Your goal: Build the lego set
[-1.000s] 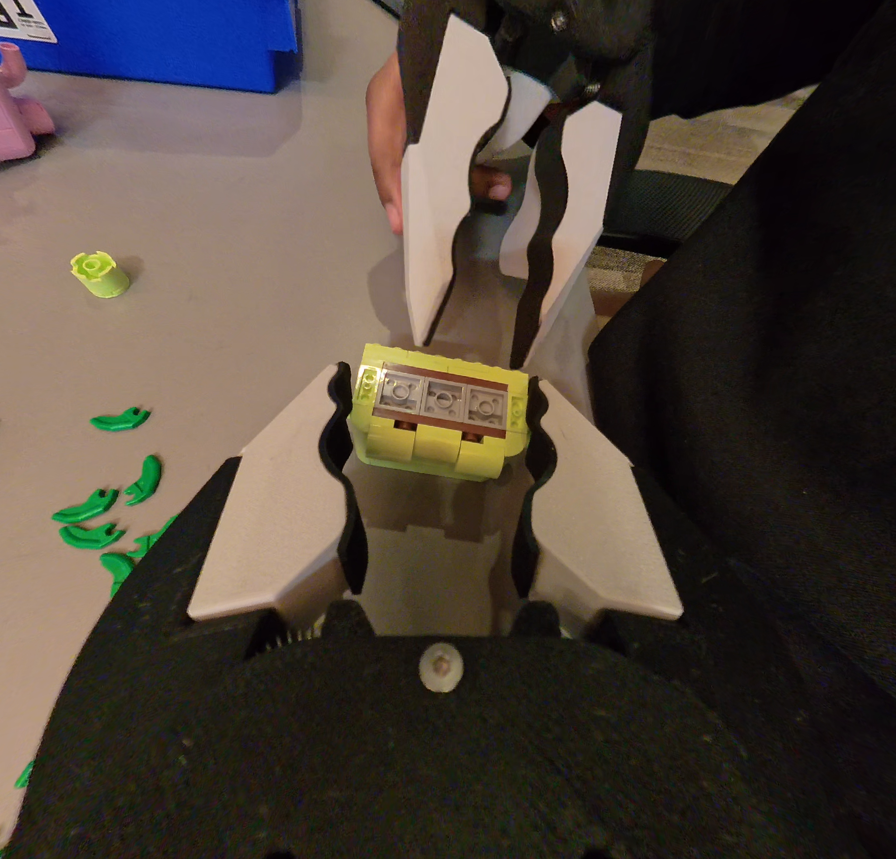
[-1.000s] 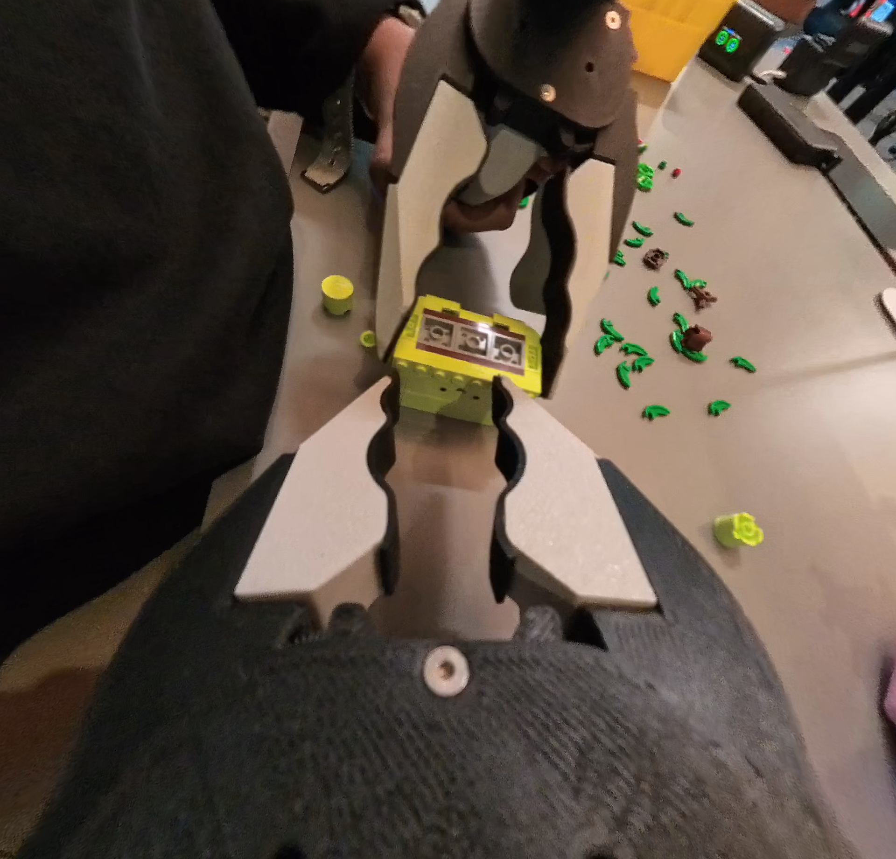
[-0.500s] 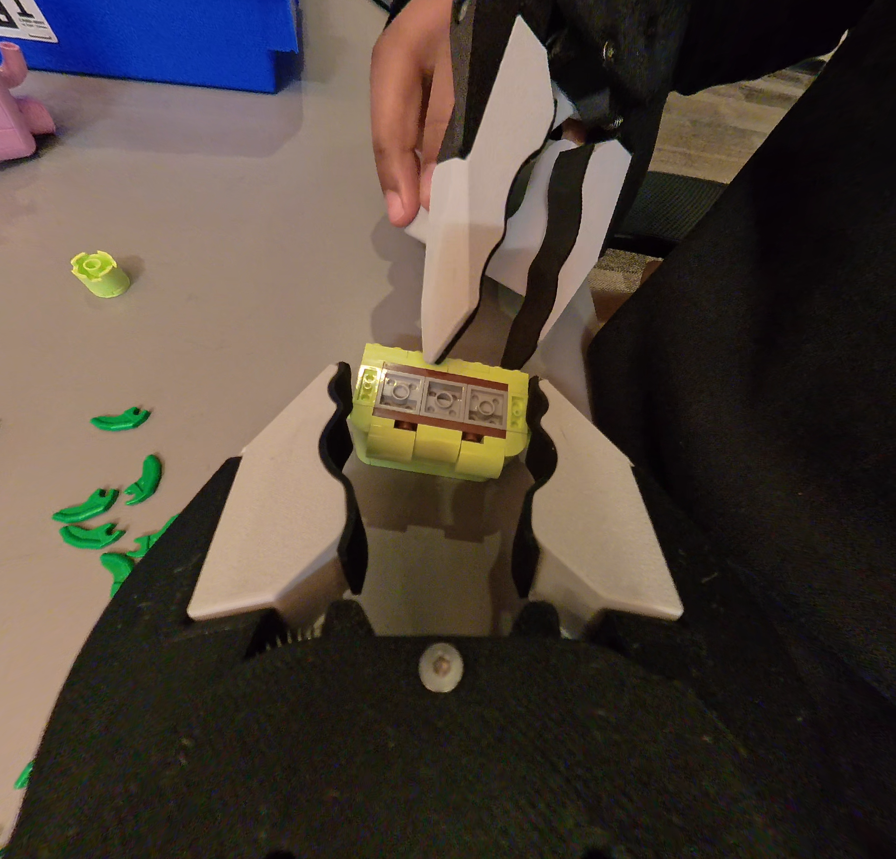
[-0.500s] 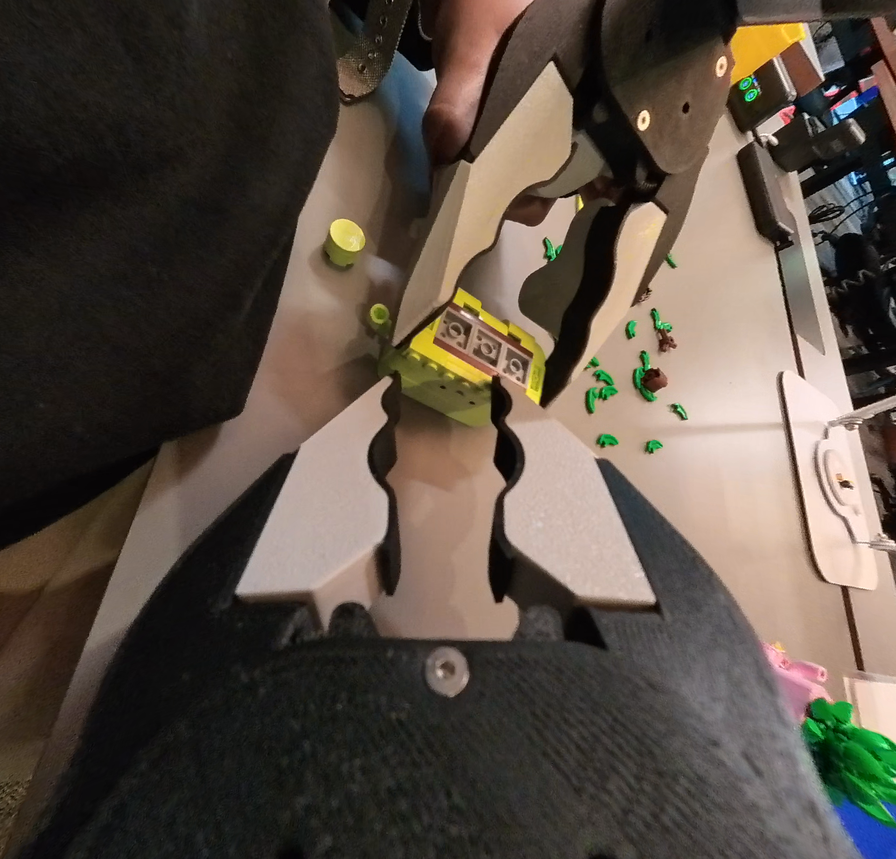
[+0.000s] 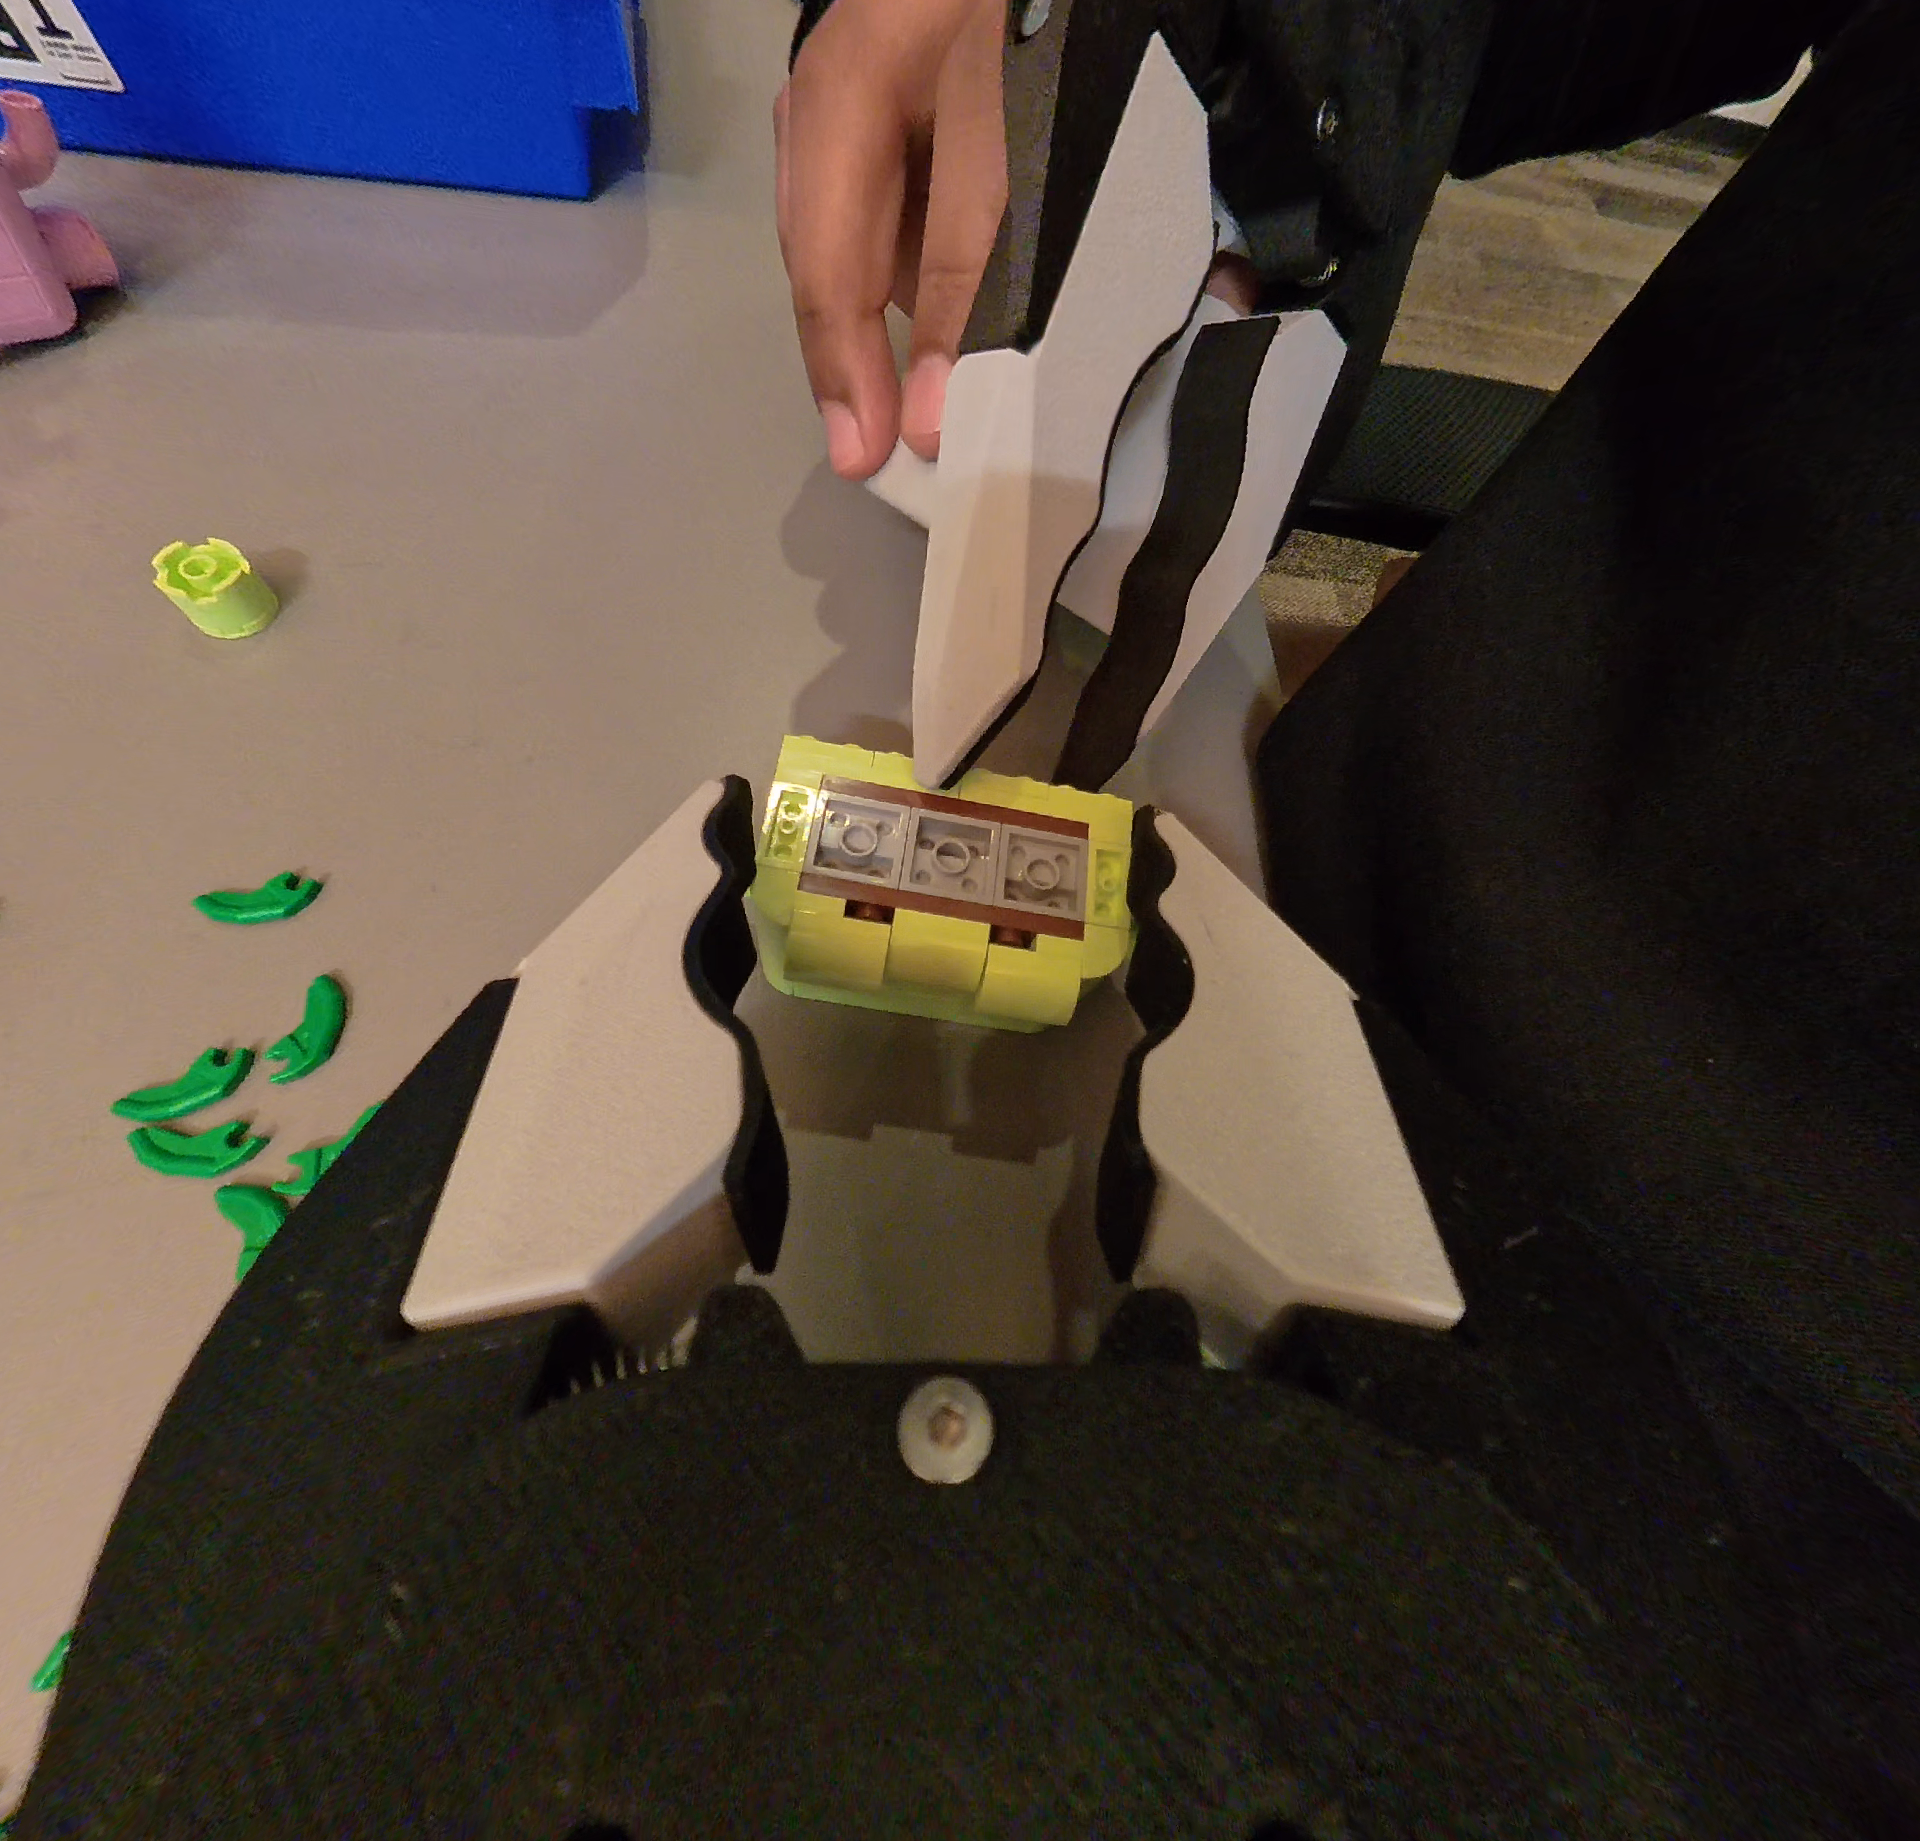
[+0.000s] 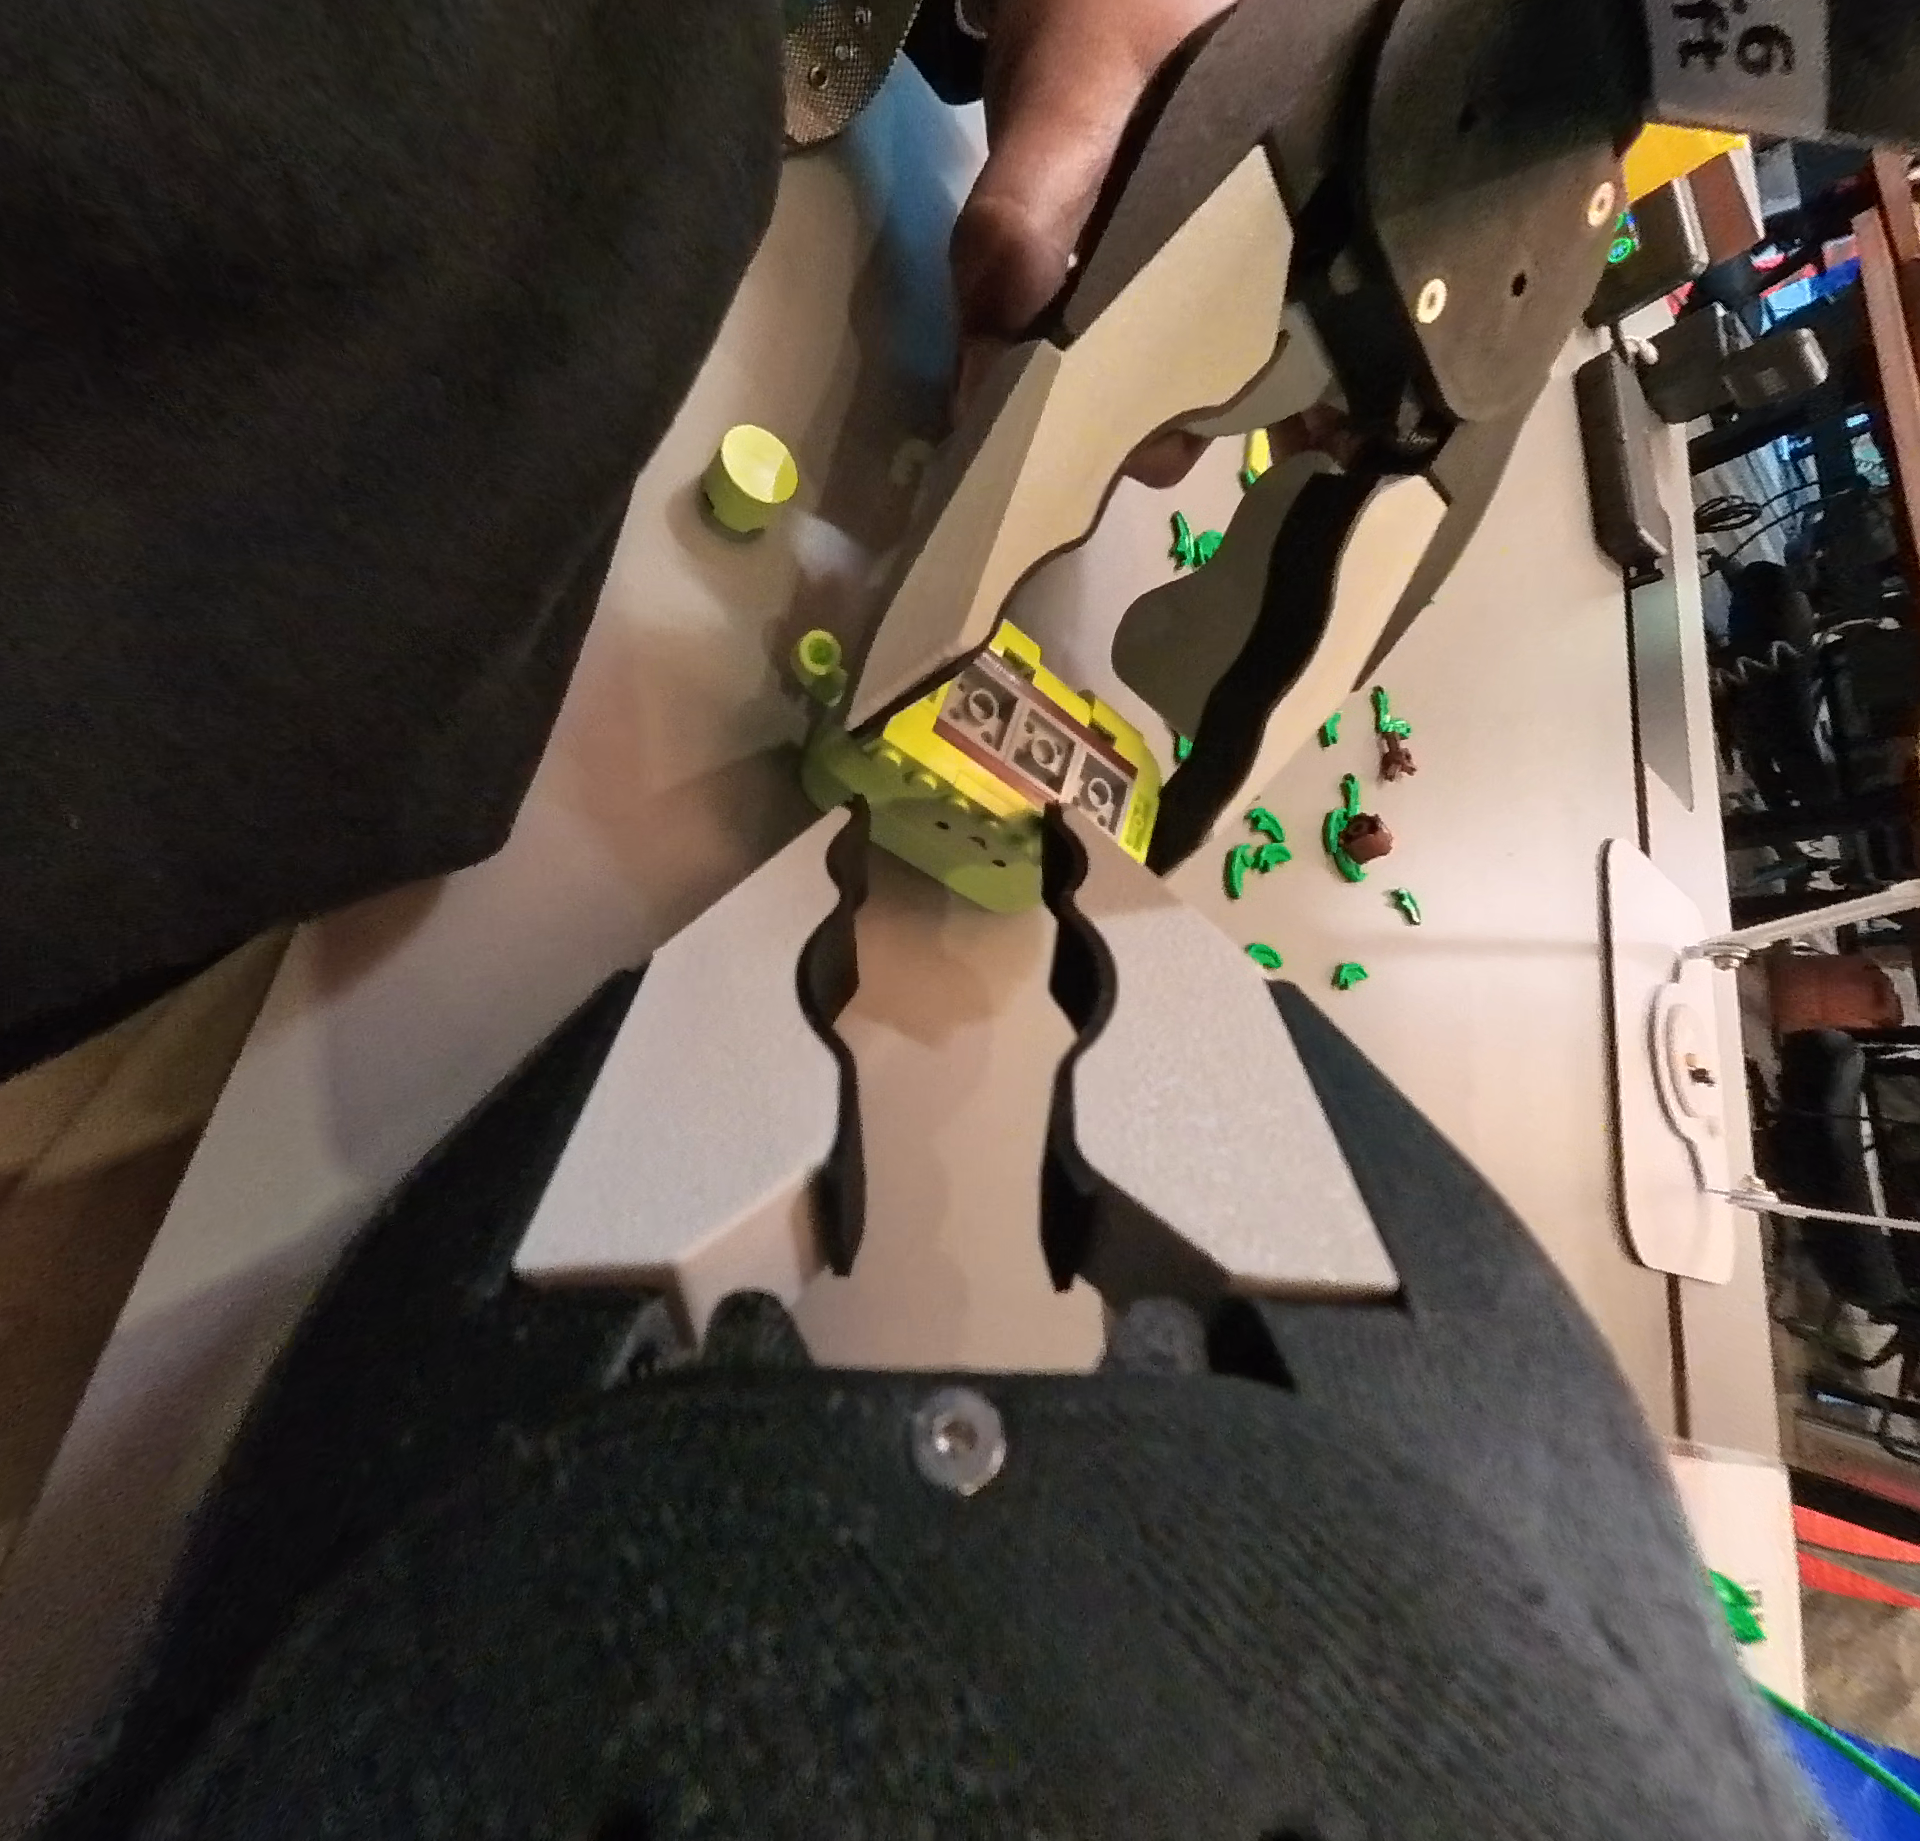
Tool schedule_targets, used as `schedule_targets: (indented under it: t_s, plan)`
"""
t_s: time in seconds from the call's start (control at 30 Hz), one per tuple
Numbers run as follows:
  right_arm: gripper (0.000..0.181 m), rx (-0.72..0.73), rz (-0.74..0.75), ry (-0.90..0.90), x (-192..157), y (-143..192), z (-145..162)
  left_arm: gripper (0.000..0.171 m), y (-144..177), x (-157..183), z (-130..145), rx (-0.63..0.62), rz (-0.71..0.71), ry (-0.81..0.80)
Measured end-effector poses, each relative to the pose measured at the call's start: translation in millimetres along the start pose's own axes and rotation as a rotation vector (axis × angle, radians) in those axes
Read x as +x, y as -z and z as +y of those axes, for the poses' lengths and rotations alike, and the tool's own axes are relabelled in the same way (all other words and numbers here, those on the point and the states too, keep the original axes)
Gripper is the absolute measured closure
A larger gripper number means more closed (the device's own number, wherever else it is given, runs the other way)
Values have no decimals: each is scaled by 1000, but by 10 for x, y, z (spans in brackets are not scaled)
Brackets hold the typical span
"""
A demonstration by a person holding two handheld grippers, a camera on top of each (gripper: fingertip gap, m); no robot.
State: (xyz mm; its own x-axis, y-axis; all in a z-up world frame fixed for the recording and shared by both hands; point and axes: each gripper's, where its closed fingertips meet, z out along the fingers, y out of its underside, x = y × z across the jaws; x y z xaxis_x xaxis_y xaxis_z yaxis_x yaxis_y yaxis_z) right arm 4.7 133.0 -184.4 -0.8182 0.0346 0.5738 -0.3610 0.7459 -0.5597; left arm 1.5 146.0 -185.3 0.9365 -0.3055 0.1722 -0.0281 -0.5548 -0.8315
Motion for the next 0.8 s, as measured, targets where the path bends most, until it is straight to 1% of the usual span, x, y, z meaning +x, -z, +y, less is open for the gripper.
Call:
schedule_targets:
  t_s: [0.1, 0.27, 0.6, 0.67, 0.8]
  plan:
    - [149, 4, 0, -14, 0, 1, -1, 100, 0, 0, -1, 0, -1, -1]
    - [150, 48, -3, -102, 9, 6, -16, 100, -1, -1, 1, -1, -5, -5]
    - [152, 42, 12, -85, 4, 13, -7, 100, -1, -1, 2, -1, -6, -6]
    - [152, 23, 27, -14, 1, 7, 5, 100, -1, -1, 1, -1, -6, -4]
    - [150, -43, 78, 204, -12, -10, 46, 100, 0, 0, 1, -1, -4, -3]
